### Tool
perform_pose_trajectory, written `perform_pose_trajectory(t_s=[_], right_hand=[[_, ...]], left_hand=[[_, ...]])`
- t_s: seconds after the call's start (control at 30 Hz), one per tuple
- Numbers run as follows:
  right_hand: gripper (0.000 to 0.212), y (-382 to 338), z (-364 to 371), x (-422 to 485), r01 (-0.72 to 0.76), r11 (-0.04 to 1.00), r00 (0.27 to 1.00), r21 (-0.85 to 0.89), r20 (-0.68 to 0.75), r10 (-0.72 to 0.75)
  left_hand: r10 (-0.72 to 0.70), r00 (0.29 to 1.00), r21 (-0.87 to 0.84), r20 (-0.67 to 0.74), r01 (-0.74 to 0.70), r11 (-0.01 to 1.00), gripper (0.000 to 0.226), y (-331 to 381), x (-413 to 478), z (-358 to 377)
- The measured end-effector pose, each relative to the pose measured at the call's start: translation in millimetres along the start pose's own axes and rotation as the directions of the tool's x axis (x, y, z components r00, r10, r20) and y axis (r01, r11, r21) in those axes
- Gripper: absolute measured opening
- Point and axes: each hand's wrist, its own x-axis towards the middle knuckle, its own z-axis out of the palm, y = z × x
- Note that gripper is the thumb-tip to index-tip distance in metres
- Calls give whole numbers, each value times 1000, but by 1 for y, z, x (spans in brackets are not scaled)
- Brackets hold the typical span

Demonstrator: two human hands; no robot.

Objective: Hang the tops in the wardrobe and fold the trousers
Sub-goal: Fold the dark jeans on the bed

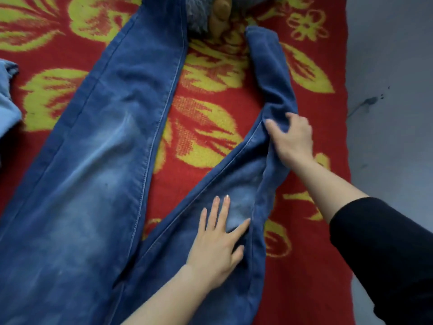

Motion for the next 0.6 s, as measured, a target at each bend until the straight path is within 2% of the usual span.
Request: perform_pose_trajectory(t_s=[0.07, 0.1, 0.13, 0.17, 0.2, 0.23, 0.27, 0.3, 0.33, 0.37, 0.43, 0.5, 0.6], right_hand=[[70, -6, 17, -11, 137, 973, 988, -187, 102, -120], [62, -6, 21, -11, 138, 962, 988, -236, 101, -117], [51, -6, 19, -9, 98, 969, 994, -226, 66, -85], [43, -2, 16, -1, -2, 991, 1000, -132, 9, 3], [41, 0, 7, 7, -159, 986, 986, 39, -49, 161], [42, 7, -2, 16, -332, 907, 932, 260, -56, 358], [45, 14, -12, 21, -456, 749, 857, 481, 9, 516], [48, 23, -19, 23, -524, 576, 789, 627, 103, 606], [49, 31, -25, 19, -559, 460, 749, 690, 183, 636], [50, 38, -26, 13, -579, 417, 737, 700, 231, 635], [56, 45, -23, -2, -617, 501, 752, 607, 268, 602], [59, 43, -20, -21, -588, 624, 800, 514, 256, 543], [52, 36, -13, -45, -573, 683, 819, 452, 328, 471]], left_hand=[[-12, 1000, 20, -20, 12, 1000, 56, 6, 2, 7], [-20, 999, 28, -29, 21, 999, 54, 8, 2, 8], [-31, 999, 22, -37, 32, 999, 53, 10, 2, 6], [-39, 999, -7, -35, 39, 999, 53, 12, 3, 3], [-51, 999, -65, -12, 50, 997, 56, 15, 3, -1], [-69, 997, -142, 29, 72, 987, 62, 19, 3, -4], [-95, 994, -212, 59, 105, 972, 69, 24, 2, -9], [-119, 989, -254, 86, 137, 957, 76, 31, 0, -9], [-145, 983, -277, 111, 171, 945, 80, 40, -4, -7], [-177, 977, -269, 122, 204, 941, 85, 50, -10, -1], [-258, 961, -171, 103, 273, 947, 104, 67, -27, 14], [-309, 940, -130, 142, 328, 936, 127, 82, -48, 30], [-354, 924, -107, 143, 370, 923, 139, 92, -76, 44]])
